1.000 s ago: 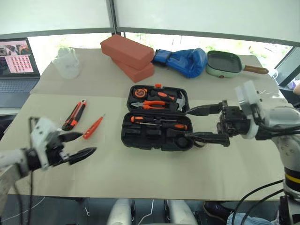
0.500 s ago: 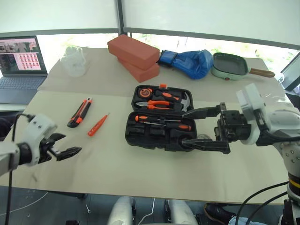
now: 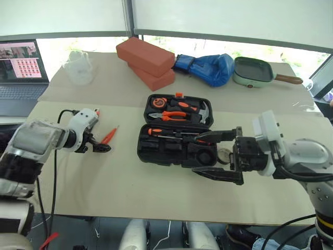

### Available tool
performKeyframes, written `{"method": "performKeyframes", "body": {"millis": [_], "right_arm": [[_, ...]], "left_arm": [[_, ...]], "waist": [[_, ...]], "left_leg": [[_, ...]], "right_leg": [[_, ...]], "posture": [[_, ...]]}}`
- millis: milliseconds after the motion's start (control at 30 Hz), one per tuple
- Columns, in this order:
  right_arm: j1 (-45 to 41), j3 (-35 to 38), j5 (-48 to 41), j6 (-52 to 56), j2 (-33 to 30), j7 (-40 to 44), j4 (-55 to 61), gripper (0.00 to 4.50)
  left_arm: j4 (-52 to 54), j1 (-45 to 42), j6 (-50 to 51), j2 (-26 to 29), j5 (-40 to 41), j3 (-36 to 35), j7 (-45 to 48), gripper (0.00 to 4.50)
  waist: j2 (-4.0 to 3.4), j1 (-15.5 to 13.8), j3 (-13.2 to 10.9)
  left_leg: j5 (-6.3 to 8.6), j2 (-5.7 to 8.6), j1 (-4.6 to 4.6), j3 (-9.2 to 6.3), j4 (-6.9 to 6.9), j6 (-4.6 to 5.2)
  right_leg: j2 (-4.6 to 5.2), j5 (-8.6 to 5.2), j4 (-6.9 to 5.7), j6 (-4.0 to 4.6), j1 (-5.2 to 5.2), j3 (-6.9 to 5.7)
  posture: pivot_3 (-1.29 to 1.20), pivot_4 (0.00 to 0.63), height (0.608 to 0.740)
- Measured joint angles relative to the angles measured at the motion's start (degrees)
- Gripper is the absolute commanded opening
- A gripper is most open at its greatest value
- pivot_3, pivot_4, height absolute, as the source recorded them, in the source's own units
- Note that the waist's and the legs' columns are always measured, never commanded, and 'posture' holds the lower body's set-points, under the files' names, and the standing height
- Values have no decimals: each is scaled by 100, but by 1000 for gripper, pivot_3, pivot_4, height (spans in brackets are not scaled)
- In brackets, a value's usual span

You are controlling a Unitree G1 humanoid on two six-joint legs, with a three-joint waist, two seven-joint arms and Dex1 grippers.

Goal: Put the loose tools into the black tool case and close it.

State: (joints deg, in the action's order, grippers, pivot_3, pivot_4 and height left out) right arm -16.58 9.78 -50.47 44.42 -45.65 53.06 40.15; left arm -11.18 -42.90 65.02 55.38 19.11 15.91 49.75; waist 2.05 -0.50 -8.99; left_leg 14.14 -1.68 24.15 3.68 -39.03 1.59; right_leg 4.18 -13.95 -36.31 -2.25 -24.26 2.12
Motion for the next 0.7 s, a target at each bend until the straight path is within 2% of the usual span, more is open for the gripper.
{"method": "performKeyframes", "body": {"millis": [67,167,233,267,500,600,700], "right_arm": [[19,6,-36,0,-6,-78,21,4464],[69,11,-66,0,-23,-142,97,4500],[71,13,-119,-2,-45,-173,113,4500],[73,16,-141,-6,-53,-200,113,4500],[192,36,-142,-50,-165,-257,112,4500],[233,153,-149,-50,-227,-312,108,4500],[498,376,-151,-51,-311,-350,95,4500]], "left_arm": [[-193,-116,-117,-91,-112,64,84,4500],[-696,-321,-515,-384,-338,78,125,3882],[-903,-379,-665,-461,-472,80,145,3220],[-983,-399,-727,-482,-548,79,165,2748],[-1148,-407,-833,-575,-708,-84,283,436],[-1190,-407,-967,-582,-711,-130,422,423],[-1160,-578,-1654,-590,-752,-193,646,423]], "waist": [[-1,-6,1],[-4,-64,2],[-4,-69,2],[-4,-65,2],[-3,-56,3],[-2,-49,2],[11,-64,-6]], "left_leg": [[0,0,-2,0,-1,0],[-1,5,-4,-3,-14,2],[-2,7,-5,-2,-27,2],[-2,7,-4,-3,-31,3],[-2,5,1,-7,-40,4],[-1,3,6,-9,-47,4],[0,-2,25,-18,-67,6]], "right_leg": [[1,0,-2,0,1,1],[6,-2,-22,-3,6,-3],[9,-4,-37,-6,5,-1],[9,-4,-41,-6,6,0],[10,-5,-48,-7,3,-1],[9,-5,-50,-7,0,-4],[8,-4,-51,-7,-3,-19]], "posture": [[0,150,738],[0,150,738],[0,150,738],[0,150,738],[0,150,738],[0,150,738],[0,150,738]]}}
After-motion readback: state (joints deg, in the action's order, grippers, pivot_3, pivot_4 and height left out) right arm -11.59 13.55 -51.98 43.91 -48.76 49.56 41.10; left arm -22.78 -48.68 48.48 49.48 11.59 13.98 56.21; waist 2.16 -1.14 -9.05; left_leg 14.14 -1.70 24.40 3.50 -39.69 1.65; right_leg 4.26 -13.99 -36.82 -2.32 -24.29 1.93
